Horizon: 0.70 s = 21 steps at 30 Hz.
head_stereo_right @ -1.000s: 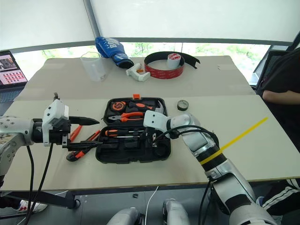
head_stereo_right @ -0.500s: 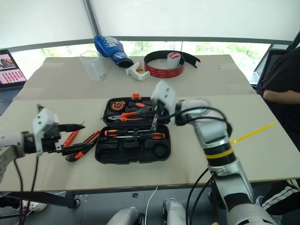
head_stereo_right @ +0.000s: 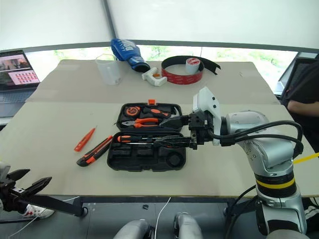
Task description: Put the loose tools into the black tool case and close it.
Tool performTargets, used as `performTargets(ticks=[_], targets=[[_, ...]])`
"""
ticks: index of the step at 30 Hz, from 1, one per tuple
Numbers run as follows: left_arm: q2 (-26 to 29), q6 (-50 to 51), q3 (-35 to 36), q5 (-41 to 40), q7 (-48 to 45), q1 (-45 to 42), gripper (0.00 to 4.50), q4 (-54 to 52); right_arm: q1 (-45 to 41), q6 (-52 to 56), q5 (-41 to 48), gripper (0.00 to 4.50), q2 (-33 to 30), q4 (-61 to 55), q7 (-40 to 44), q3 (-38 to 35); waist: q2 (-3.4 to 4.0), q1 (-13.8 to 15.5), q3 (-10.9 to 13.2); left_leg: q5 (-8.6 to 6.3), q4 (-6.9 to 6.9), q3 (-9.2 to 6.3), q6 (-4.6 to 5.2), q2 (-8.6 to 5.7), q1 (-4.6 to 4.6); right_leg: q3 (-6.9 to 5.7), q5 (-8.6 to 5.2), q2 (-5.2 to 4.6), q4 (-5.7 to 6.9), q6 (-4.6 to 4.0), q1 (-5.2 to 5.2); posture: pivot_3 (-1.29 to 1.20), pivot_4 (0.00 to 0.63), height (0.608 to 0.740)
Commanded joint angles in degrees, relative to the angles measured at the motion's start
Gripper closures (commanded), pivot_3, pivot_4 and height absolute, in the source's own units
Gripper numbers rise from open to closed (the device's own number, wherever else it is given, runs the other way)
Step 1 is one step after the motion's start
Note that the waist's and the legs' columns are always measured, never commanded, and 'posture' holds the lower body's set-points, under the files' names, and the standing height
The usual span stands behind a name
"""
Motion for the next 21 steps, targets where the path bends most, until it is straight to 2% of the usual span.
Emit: performTargets(ticks=[1,5,9,12,15,18,21], targets=[[5.1,5.6,-4.8,-1.1,2.5,-7.7,0.00,0.3,0.4,0.5,2.5,1.20,-0.9,-2.5,-2.0,-1.4,-0.08,0.4,0.0,0.00,0.01,0.00,0.00,0.00,-0.05,-0.01,0.02,0.00,0.00,-0.02,-0.01,0.00,0.150,0.730],[9.8,13.8,-14.6,-1.9,3.6,-20.5,0.00,5.0,1.8,-0.3,2.8,1.20,-1.1,-4.2,-4.9,-1.5,-0.11,0.1,-0.1,-0.07,0.05,0.00,0.12,-0.02,-0.23,0.00,0.28,0.00,-0.02,-0.42,-0.12,0.00,0.150,0.730],[11.2,19.2,-24.3,-0.1,5.9,-33.8,0.00,12.5,3.7,-0.3,3.9,1.20,-1.9,-6.7,-6.9,-2.0,-0.12,-0.5,-0.1,-0.07,0.05,-0.01,0.14,-0.09,-0.29,-0.04,0.32,0.04,-0.04,-0.39,-0.17,0.00,0.150,0.730],[11.1,17.1,-34.0,4.6,5.8,-43.4,0.00,21.5,5.7,0.5,5.2,1.20,-2.2,-9.4,-8.9,-2.9,-0.15,-1.1,0.0,-0.07,0.01,0.00,0.14,-0.12,-0.33,-0.10,0.32,0.08,-0.02,-0.39,-0.20,0.00,0.150,0.730],[9.1,15.8,-40.5,6.8,3.5,-51.1,0.00,30.1,7.7,0.7,6.3,1.20,-2.6,-11.9,-11.1,-3.6,-0.16,-1.4,0.0,-0.06,0.01,-0.05,0.11,-0.14,-0.37,-0.23,0.32,0.06,-0.05,-0.40,-0.19,0.00,0.150,0.730],[8.6,13.2,-46.7,10.7,1.6,-55.4,0.00,37.3,9.4,1.4,7.8,1.20,-3.0,-14.1,-13.6,-4.8,-0.18,-1.8,0.0,-0.04,0.06,-0.03,0.06,-0.15,-0.34,-0.24,0.31,0.04,-0.08,-0.39,-0.12,0.00,0.150,0.730],[8.0,11.4,-49.1,12.2,-0.7,-57.4,0.71,41.6,10.4,1.8,9.1,1.20,-3.6,-15.2,-15.4,-5.7,-0.18,-1.8,0.0,0.01,0.06,0.10,-0.04,-0.17,-0.05,-0.14,0.29,-0.01,-0.06,-0.39,0.00,0.00,0.150,0.730]])
